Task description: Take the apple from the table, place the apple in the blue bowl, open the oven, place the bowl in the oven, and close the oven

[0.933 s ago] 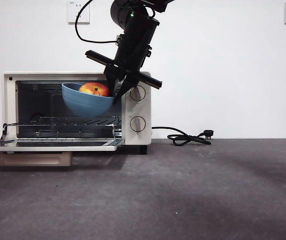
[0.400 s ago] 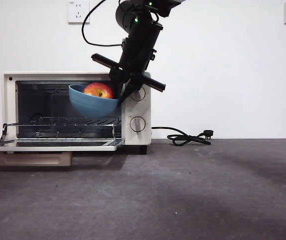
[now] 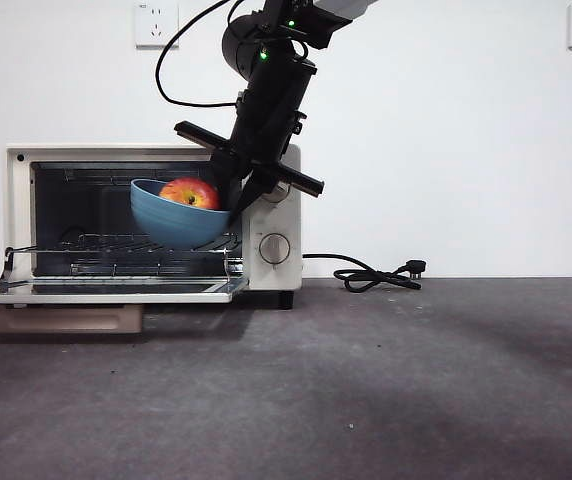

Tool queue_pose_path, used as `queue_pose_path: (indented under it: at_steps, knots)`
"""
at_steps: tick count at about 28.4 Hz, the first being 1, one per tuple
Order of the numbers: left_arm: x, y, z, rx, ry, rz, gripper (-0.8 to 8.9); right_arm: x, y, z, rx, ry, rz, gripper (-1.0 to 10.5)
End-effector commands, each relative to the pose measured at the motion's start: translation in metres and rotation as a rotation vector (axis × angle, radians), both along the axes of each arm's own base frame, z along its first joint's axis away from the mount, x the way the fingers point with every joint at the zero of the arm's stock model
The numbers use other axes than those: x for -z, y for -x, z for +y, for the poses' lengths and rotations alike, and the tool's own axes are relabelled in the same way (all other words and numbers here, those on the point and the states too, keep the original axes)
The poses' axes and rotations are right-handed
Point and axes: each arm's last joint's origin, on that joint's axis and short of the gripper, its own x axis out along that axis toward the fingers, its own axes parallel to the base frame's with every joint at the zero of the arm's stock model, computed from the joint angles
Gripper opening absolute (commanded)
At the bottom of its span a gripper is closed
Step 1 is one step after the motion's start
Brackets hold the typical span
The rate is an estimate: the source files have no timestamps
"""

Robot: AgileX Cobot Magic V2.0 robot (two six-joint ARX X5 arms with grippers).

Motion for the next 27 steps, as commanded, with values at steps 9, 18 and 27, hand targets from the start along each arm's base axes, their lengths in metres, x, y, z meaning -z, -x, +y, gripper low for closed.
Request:
queue_pose_path:
  at_steps: [9,18,27]
  knots:
    - [0.002,0.0,0.0,-0.002,-0.002,0.004,-0.05,0.008,-0.008,0.003,0.025,-0.018,-0.039,1.4]
    - [0.002,0.0,0.0,-0.002,-0.002,0.004,-0.05,-0.009,-0.005,0.002,0.018,-0.033,-0.076,1.3]
    - [0.002,0.0,0.0,-0.002,-0.002,0.003,-0.05,-0.011,-0.001,0.003,-0.006,-0.007,-0.079,1.3]
